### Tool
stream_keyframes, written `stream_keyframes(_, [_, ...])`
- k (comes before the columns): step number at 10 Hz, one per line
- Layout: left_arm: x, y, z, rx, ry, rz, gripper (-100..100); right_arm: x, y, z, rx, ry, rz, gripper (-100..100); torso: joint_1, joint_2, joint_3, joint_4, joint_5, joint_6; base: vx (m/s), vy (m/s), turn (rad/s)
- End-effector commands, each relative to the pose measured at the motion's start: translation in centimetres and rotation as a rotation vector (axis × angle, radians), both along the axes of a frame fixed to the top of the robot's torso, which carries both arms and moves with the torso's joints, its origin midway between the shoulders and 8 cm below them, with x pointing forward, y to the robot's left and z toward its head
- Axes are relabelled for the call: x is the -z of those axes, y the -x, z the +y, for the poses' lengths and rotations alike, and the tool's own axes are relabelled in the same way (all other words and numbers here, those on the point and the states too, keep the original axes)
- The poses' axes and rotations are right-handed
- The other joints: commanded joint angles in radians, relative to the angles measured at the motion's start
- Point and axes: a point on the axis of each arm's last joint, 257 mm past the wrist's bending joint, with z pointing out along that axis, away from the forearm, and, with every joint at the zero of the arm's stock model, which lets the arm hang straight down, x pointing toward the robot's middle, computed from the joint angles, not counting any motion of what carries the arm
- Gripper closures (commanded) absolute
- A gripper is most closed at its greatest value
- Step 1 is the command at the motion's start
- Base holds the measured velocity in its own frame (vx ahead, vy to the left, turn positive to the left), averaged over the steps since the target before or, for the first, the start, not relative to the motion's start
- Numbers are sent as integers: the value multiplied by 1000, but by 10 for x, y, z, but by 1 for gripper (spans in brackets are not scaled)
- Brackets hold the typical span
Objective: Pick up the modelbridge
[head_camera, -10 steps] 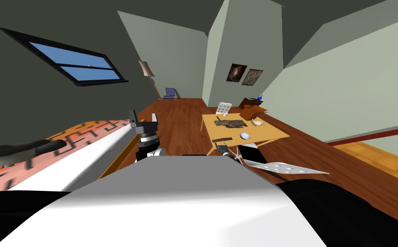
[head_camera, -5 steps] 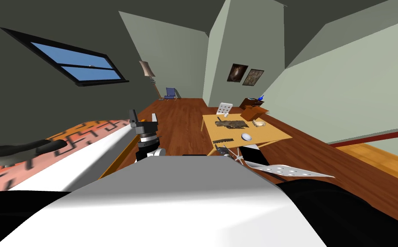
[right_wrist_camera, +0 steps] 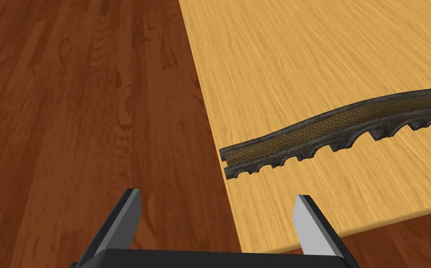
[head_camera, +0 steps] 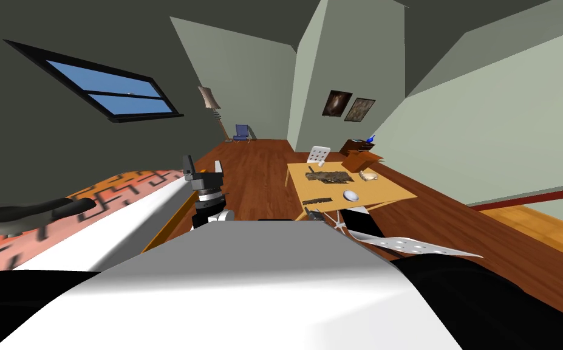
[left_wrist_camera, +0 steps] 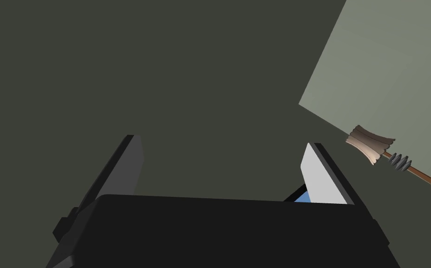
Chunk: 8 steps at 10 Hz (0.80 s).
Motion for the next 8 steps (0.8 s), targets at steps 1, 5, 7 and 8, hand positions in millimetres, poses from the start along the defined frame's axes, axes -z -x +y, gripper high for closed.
stream_keyframes(1, [0,0,0,0,0,0,0,19,21,-3,3,-43,61,-100,0,0,0,0,0,0,73,27,41])
stream_keyframes(5, [0,0,0,0,0,0,0,36,41,-7,45,-130,122,-100,-1,2,1,0,0,0,42,11,16])
stream_keyframes(7, [0,0,0,0,0,0,0,36,42,-7,80,-182,124,-100,-1,-2,-1,0,0,0,57,11,11])
stream_keyframes(8, [0,0,0,0,0,0,0,36,42,-7,93,-201,125,-100,-1,0,0,0,0,0,10,-1,-2])
